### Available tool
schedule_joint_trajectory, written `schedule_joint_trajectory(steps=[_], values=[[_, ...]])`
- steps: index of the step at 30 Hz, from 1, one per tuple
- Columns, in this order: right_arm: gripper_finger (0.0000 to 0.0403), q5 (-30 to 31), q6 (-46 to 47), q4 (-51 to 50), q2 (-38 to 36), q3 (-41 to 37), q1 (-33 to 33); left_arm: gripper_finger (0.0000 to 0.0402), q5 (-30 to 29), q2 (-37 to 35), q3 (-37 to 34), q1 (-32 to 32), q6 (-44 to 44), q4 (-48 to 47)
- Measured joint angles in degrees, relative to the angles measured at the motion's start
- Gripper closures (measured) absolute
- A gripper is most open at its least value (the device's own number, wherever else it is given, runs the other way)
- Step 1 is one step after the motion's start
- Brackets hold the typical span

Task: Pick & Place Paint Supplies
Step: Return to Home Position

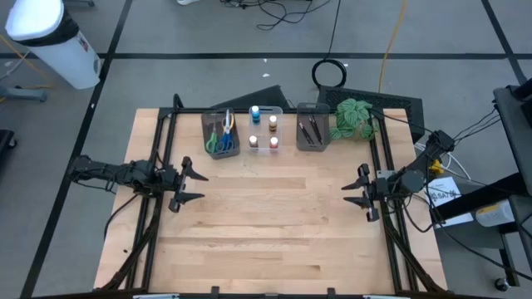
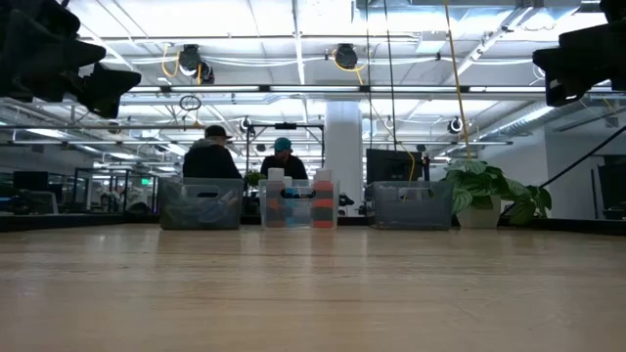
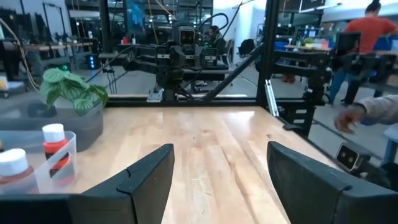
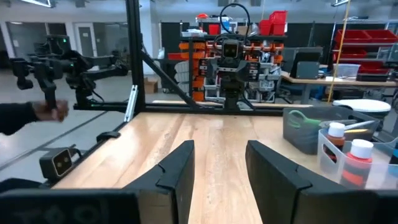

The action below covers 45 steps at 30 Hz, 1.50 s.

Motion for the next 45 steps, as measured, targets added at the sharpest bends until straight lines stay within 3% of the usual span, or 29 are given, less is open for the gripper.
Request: schedule_joint_trajectory(steps=[7, 45], values=[[0.0273, -0.01, -0.52, 0.5, 0.04, -0.07, 0.0, 0.0133, -0.02, 0.0, 0.0, 0.0, 6.36, 0.3], [0.0273, -0.03, -0.45, 0.76, 0.06, -0.17, 0.02, 0.0133, -0.09, 0.0, -0.09, 0.0, 4.91, 1.97]])
